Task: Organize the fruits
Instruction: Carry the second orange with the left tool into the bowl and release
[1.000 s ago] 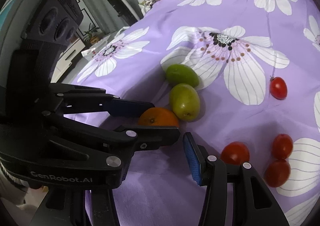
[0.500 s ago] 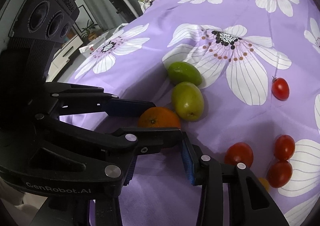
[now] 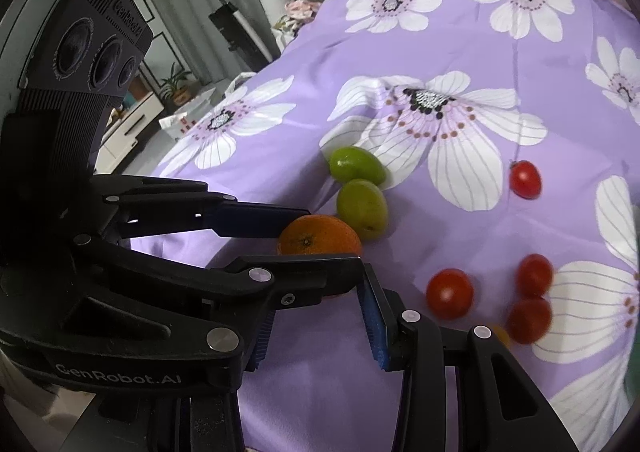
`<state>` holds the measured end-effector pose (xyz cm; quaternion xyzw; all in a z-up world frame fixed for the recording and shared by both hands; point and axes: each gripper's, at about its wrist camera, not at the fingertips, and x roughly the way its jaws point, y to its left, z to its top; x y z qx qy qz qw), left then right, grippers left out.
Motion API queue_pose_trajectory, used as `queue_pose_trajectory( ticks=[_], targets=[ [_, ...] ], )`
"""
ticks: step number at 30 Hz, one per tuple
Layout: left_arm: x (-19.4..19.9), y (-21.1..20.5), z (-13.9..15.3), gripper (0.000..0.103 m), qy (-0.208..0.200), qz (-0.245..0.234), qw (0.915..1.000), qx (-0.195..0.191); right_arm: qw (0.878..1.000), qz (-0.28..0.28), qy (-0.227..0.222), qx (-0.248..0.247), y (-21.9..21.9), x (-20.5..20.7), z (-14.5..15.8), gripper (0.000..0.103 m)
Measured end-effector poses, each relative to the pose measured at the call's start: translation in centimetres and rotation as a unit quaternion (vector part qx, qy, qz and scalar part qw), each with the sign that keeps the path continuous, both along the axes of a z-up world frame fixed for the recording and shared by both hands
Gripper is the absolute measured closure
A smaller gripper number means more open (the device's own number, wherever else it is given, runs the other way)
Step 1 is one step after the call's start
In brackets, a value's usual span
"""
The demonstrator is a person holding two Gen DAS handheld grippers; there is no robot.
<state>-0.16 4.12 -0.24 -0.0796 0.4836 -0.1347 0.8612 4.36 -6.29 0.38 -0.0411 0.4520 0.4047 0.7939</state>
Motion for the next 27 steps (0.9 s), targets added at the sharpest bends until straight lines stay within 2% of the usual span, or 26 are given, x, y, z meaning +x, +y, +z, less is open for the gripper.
queue_pose_trajectory(
  ticks=[17,27],
  targets=[
    [0.3,-5.5,2.3,0.061,-0.033,-0.056,0.9977,0.018,0.998,-0.056,-0.028,0.025,-5.3,-0.9,2.1,0.061],
    [1.3,-9.0,4.1,0.061,-0.059,-0.096,0.9934,0.021,0.992,-0.102,-0.062,0.037,-8.9,-0.7,3.7,0.061]
  ],
)
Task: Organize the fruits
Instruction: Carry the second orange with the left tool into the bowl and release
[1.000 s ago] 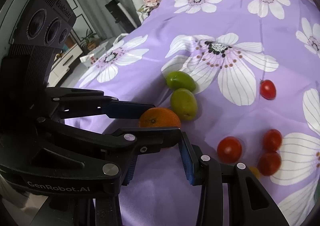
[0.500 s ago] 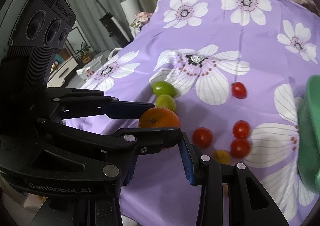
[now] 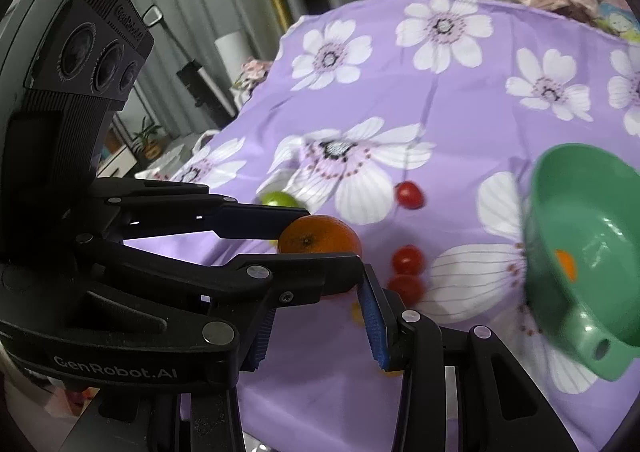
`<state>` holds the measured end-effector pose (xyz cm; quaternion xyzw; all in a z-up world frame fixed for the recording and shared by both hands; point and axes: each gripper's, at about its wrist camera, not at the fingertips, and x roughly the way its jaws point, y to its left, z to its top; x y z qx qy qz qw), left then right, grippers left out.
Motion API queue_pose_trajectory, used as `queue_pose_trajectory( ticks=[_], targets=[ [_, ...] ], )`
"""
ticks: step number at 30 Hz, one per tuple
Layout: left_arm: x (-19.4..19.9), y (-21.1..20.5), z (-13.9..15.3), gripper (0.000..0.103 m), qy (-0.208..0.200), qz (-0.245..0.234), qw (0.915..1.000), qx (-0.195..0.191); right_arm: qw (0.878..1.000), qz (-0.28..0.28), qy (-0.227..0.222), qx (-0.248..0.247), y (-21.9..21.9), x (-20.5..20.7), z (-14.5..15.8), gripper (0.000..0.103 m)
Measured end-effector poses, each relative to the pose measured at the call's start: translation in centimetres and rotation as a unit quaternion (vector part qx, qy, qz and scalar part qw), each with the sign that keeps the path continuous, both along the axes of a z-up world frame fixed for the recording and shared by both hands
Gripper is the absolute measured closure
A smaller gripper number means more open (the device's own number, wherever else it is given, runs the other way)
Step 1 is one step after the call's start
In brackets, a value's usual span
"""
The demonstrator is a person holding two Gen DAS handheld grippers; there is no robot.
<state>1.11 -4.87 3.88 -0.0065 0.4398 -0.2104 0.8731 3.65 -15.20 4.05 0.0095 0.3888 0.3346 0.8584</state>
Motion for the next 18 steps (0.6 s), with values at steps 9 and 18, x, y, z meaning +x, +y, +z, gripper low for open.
queue_pose_trajectory(
  ticks=[9,18],
  targets=[
    [1.9,-4.7,1.8,0.061,-0.029,-0.054,0.9981,-0.011,0.997,-0.064,-0.032,0.009,-4.5,0.7,1.5,0.061],
    [4.1,-9.4,2.3,0.061,-0.032,-0.103,0.994,-0.022,0.991,-0.128,-0.051,0.001,-8.7,1.5,2.1,0.061]
  ],
)
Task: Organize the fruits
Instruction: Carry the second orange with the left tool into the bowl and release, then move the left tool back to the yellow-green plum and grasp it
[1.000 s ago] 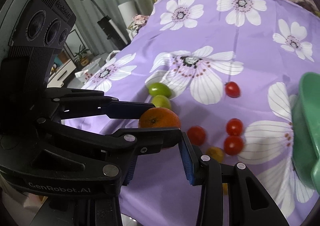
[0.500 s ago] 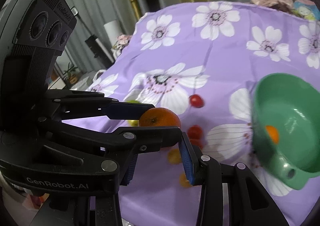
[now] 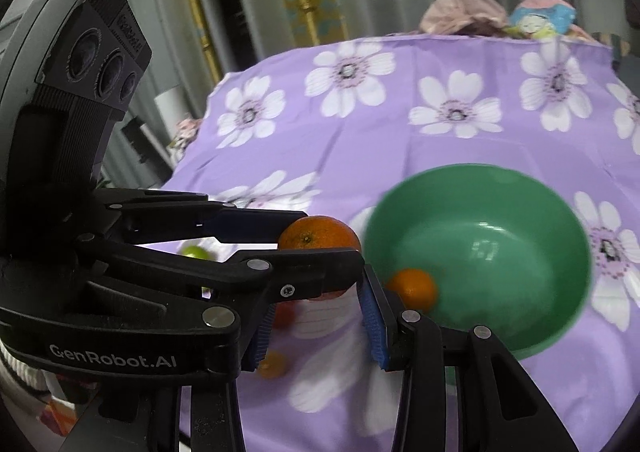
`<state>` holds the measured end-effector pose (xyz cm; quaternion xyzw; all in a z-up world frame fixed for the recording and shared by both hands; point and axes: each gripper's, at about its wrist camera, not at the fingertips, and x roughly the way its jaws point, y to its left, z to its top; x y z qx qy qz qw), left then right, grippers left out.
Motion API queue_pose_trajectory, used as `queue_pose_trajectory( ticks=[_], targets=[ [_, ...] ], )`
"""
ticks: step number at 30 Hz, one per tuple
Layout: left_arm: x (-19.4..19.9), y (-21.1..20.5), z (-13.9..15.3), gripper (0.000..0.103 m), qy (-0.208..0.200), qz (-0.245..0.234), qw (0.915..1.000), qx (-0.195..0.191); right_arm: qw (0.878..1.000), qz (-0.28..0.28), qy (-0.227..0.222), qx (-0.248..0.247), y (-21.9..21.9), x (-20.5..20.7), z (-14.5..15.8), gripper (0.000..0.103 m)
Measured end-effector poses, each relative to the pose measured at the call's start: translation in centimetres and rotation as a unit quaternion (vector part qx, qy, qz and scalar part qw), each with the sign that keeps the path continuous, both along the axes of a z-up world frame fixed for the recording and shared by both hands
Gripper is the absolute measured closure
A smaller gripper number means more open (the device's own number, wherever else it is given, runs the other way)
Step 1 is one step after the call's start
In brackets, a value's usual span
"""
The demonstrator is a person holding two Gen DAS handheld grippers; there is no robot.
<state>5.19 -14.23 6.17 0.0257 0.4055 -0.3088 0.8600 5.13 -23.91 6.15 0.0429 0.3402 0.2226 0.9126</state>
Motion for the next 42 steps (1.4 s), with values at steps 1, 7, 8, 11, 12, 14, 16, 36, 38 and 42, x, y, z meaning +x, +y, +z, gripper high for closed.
queue_pose_trajectory(
  ticks=[1,7,8,11,12,14,16,36,38,42],
  targets=[
    [0.2,-0.3,0.0,0.061,0.0,-0.003,1.0,0.0,1.0,-0.004,0.0,-0.001,-0.3,0.1,0.0,0.061],
    [1.4,-2.3,-0.7,0.061,0.011,-0.02,0.9997,-0.005,0.999,-0.033,0.006,0.004,-2.1,0.5,-0.5,0.061],
    [1.6,-2.6,-0.8,0.061,0.013,-0.023,0.9996,-0.005,0.999,-0.038,0.009,0.005,-2.4,0.7,-0.7,0.061],
    [2.0,-3.4,-1.2,0.061,0.019,-0.029,0.9994,-0.003,0.999,-0.046,0.014,0.01,-3.0,0.8,-1.1,0.061],
    [2.2,-3.6,-1.4,0.061,0.021,-0.031,0.9993,-0.002,0.999,-0.049,0.016,0.012,-3.3,0.9,-1.2,0.061],
    [2.6,-3.9,-1.7,0.061,0.026,-0.034,0.9991,-0.001,0.998,-0.054,0.021,0.017,-3.8,1.1,-1.4,0.061],
    [3.0,-4.1,-2.0,0.061,0.035,-0.034,0.9988,-0.003,0.998,-0.057,0.027,0.022,-4.1,1.3,-1.7,0.061],
    [3.8,-2.6,-1.7,0.053,0.072,0.0,0.9959,-0.054,0.995,-0.085,0.048,0.027,-6.0,1.1,-1.8,0.061],
    [3.4,-1.6,-1.1,0.052,0.062,0.008,0.9964,-0.057,0.994,-0.094,0.041,0.032,-6.7,0.8,-1.4,0.061],
    [2.4,1.3,-0.2,0.051,0.043,0.04,0.9969,-0.053,0.992,-0.113,0.03,0.037,-7.9,0.2,-0.6,0.06]
  ],
)
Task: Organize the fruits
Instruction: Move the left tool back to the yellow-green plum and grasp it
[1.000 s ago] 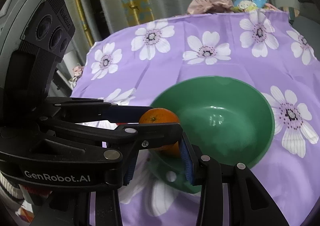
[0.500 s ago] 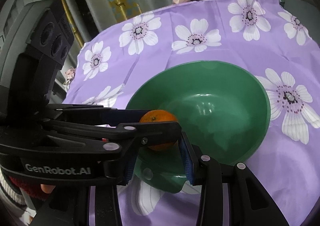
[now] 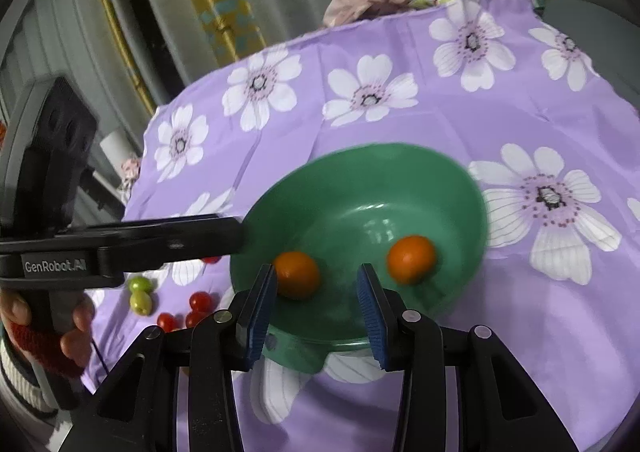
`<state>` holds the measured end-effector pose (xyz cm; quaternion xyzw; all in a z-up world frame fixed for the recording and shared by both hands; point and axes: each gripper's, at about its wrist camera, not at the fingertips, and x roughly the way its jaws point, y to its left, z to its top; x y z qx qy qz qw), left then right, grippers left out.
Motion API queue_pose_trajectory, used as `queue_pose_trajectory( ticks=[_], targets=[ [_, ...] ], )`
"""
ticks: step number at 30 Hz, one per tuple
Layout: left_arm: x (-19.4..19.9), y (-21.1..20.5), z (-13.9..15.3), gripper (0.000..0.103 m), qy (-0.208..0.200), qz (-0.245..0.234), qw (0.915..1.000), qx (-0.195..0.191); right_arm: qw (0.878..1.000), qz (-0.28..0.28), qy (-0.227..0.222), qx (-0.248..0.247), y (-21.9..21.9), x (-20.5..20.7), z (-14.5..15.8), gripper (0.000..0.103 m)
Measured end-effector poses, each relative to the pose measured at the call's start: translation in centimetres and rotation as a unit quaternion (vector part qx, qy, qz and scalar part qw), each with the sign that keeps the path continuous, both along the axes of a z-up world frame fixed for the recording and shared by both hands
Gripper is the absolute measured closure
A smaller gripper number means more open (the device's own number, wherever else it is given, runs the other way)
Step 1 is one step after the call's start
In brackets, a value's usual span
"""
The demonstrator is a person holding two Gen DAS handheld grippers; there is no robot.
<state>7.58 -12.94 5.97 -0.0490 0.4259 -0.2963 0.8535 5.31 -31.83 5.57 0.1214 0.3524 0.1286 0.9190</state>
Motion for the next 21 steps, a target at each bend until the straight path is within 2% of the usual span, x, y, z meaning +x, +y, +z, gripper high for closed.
queue_pose_trajectory(
  ticks=[8,21],
  targets=[
    [-1.8,6.6,-0.4,0.051,-0.012,0.085,0.9957,0.035,1.0,-0.005,-0.007,0.003,-0.2,-0.7,0.8,0.059],
    [-5.9,15.9,-2.4,0.051,0.018,0.18,0.9827,0.038,0.998,0.066,-0.011,-0.018,4.6,-1.2,1.5,0.058]
  ],
)
